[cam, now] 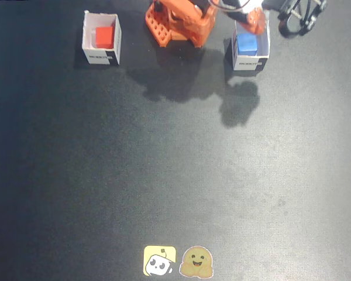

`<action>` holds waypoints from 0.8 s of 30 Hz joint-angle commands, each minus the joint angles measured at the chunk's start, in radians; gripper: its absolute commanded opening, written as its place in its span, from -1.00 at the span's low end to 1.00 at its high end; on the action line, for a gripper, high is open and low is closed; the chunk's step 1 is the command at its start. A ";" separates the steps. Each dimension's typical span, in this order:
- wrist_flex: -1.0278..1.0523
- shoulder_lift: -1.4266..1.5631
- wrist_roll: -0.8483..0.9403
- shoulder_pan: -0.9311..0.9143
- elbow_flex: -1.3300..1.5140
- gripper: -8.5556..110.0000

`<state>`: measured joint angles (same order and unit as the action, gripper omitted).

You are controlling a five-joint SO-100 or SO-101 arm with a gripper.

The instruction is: Put the red cube in the right box and the blue cube in the left box.

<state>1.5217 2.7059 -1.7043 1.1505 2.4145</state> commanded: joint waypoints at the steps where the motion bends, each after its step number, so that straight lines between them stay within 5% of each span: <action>1: -0.044 -0.005 -0.003 -0.080 -0.023 -0.86; 24: -0.324 -0.311 0.273 -0.813 -0.055 -0.86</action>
<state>1.2210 2.3976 -1.4542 0.4126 2.4083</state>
